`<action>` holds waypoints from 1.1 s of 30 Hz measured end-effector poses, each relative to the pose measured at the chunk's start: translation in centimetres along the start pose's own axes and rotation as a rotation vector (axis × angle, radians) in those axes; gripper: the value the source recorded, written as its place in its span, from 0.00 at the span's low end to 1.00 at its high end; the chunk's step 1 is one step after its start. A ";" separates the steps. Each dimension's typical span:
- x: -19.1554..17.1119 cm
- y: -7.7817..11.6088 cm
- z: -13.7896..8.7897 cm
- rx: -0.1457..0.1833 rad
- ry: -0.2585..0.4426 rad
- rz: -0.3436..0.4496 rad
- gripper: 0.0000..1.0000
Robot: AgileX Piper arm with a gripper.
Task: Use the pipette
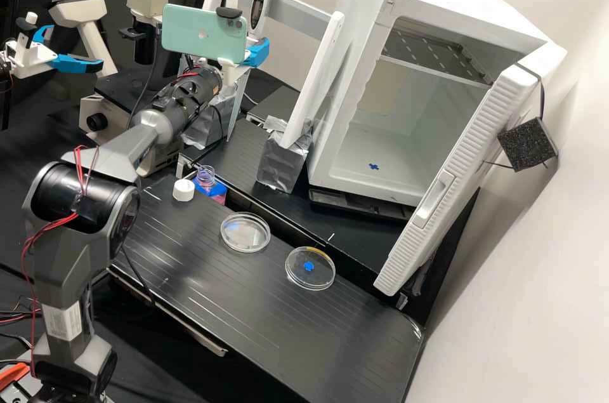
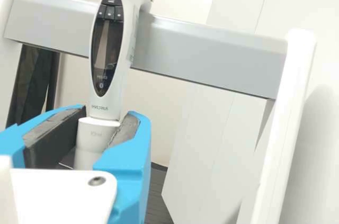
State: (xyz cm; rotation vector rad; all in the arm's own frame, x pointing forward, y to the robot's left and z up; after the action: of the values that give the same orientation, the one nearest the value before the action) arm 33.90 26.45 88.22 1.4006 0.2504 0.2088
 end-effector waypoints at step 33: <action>-0.8 2.2 -0.5 0.073 -0.004 0.015 0.00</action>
State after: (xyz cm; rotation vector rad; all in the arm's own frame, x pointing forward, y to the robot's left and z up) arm 32.94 27.05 90.39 1.4758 0.2467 0.2108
